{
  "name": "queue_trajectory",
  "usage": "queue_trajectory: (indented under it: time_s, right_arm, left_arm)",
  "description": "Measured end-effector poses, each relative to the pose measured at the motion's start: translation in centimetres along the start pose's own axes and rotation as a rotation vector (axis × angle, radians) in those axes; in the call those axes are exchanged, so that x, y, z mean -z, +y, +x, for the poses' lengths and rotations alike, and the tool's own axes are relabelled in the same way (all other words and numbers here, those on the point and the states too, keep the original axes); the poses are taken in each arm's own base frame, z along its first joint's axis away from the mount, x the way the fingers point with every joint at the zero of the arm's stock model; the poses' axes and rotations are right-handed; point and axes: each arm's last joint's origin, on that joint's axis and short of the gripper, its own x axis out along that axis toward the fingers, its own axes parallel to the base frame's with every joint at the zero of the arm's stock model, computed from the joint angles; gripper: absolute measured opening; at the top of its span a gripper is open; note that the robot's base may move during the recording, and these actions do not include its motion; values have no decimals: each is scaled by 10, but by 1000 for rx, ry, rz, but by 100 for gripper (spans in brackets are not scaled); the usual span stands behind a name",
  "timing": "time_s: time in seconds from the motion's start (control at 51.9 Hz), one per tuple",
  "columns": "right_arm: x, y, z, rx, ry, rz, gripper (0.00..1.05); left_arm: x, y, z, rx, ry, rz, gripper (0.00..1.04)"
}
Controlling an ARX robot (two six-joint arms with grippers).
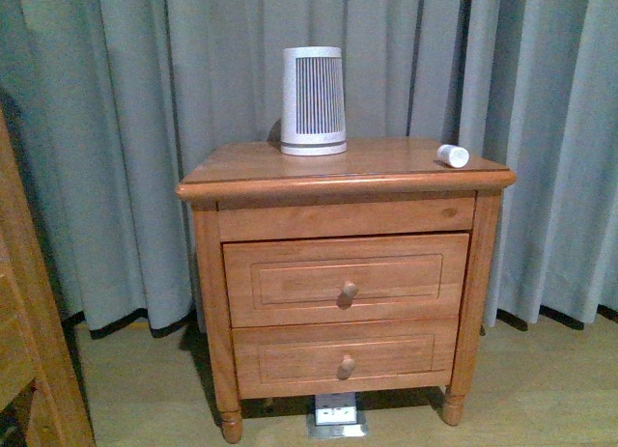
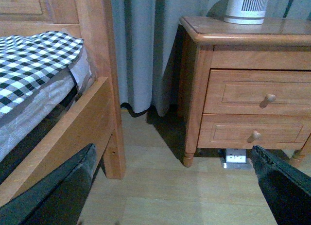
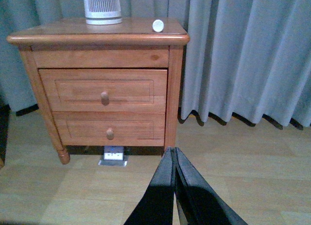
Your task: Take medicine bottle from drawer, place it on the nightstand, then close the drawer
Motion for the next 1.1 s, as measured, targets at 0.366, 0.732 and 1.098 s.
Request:
queue_trajectory:
  time_s: [0.366,0.732,1.098]
  right_arm:
    - [0,0,0,-1,-6,0,3]
    - [0,0,0,0,-6,-1,86]
    - [0,0,0,0,-6,-1,98]
  left_arm:
    - [0,0,0,0,0,0,98]
    - [0,0,0,0,0,0,98]
    - [0,0,0,0,0,0,98]
